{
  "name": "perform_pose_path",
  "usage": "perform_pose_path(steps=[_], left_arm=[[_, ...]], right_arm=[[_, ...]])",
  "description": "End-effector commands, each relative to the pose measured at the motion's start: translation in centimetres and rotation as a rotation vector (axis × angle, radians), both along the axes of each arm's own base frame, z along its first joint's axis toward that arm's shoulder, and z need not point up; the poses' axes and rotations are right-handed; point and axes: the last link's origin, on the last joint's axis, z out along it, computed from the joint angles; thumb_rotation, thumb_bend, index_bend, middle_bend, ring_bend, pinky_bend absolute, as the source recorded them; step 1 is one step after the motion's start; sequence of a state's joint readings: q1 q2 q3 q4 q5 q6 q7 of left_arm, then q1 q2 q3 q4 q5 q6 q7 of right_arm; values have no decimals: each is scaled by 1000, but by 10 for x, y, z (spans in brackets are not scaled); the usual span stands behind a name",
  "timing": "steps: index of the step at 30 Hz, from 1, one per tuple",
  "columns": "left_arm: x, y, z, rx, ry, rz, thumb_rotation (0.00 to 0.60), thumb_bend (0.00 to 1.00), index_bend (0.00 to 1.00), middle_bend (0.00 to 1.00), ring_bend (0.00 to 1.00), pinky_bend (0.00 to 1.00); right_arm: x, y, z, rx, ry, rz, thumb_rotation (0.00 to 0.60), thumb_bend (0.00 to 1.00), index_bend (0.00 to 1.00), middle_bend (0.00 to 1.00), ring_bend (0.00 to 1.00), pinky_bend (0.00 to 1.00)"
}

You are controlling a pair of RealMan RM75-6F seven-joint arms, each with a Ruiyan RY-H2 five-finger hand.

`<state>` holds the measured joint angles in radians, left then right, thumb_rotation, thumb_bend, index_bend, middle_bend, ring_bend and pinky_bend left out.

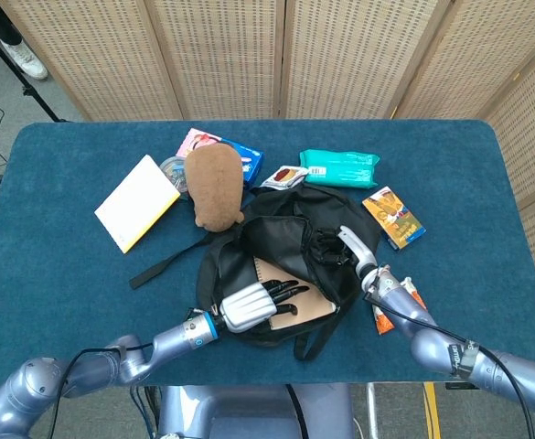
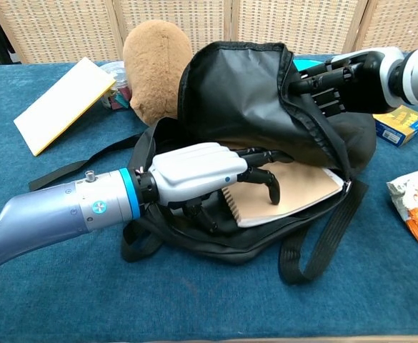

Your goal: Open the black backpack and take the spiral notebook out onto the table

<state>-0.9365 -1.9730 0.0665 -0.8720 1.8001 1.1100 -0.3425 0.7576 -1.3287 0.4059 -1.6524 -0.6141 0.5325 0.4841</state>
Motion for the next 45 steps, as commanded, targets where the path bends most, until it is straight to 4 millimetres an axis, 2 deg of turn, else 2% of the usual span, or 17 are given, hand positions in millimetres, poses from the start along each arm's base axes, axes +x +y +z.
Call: perform_pose_path(steps=[1, 9, 12, 14, 17, 19, 34, 39, 45], left_arm=[[1, 1, -1, 2, 1, 3, 600, 601, 333, 0, 40, 230], [4, 2, -4, 3, -5, 11, 600, 601, 332, 6, 42, 230], [5, 1, -3, 11, -33, 14, 600, 588, 392, 148, 96, 243], [6, 0, 1, 41, -91, 10, 600, 573, 528, 308, 200, 311], [6, 0, 2, 57, -139, 16, 600, 567, 653, 423, 297, 418], [6, 1, 3, 65, -160, 20, 600, 568, 685, 448, 326, 457], [0, 6, 20, 83, -253, 36, 600, 570, 774, 514, 370, 494], [-7, 8, 34, 83, -248, 17, 600, 571, 783, 522, 376, 499], [-2, 11, 58, 101, -287, 3, 600, 571, 789, 526, 377, 499]], right_arm=[[0, 0, 0, 0, -2, 0, 600, 814, 679, 600, 501, 475], [0, 0, 2, -4, -1, -2, 600, 814, 680, 600, 501, 475], [-2, -1, 3, -10, -1, -8, 600, 813, 679, 600, 501, 475], [-5, -3, 3, -17, 2, -18, 600, 814, 679, 600, 501, 475], [-7, -4, 2, -15, -2, -33, 600, 814, 679, 600, 501, 475], [-8, -4, 2, -15, -1, -33, 600, 814, 679, 600, 501, 475], [-17, -10, 3, -40, 14, -60, 600, 813, 680, 600, 501, 475], [-21, -14, 3, -52, 20, -80, 600, 814, 680, 600, 501, 475], [-24, -14, 1, -51, 30, -92, 600, 813, 682, 600, 501, 475]])
